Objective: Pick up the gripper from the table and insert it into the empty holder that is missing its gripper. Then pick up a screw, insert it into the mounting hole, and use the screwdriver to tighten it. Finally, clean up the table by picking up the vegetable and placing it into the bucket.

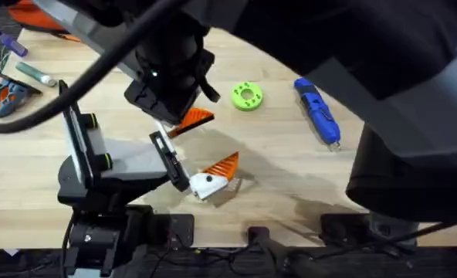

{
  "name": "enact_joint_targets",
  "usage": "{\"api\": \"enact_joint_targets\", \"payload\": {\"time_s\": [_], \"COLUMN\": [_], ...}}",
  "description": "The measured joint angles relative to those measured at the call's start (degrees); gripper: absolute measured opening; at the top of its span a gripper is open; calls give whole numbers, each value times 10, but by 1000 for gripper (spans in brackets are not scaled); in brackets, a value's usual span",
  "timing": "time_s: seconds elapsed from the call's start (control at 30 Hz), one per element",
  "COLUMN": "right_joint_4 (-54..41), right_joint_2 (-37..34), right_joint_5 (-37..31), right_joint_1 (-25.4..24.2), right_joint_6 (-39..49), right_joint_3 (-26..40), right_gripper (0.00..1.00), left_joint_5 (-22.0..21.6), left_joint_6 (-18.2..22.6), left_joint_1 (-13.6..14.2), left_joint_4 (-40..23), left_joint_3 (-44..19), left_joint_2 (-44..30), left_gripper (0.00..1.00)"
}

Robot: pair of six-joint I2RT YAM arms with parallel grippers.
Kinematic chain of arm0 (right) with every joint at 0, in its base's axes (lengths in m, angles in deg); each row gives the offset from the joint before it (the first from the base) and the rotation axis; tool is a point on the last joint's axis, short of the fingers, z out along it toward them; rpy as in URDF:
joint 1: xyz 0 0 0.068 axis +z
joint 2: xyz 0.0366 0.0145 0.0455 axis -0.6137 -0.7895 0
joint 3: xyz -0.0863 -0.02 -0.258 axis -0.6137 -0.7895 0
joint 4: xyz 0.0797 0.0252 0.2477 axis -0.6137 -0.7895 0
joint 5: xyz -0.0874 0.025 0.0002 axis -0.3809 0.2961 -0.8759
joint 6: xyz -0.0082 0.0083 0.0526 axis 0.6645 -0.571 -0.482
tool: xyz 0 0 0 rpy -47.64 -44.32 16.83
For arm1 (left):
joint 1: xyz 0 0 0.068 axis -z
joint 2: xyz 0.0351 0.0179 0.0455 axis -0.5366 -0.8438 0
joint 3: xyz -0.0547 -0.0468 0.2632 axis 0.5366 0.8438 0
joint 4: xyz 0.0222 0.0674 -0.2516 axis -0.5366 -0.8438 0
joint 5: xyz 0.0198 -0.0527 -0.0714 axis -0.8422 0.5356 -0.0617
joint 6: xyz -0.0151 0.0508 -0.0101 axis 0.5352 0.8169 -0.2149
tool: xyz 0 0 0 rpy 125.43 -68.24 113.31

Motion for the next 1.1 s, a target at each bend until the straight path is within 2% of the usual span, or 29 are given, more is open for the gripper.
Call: {"api": "enact_joint_targets", "payload": {"time_s": [1.1], "right_joint_4": [18], "right_joint_2": [0], "right_joint_5": [2], "right_joint_1": [-1], "right_joint_6": [8], "right_joint_3": [0], "right_gripper": [7], "left_joint_5": [0], "left_joint_6": [0], "left_joint_1": [0], "left_joint_4": [0], "left_joint_3": [0], "left_joint_2": [0], "left_gripper": [985]}}
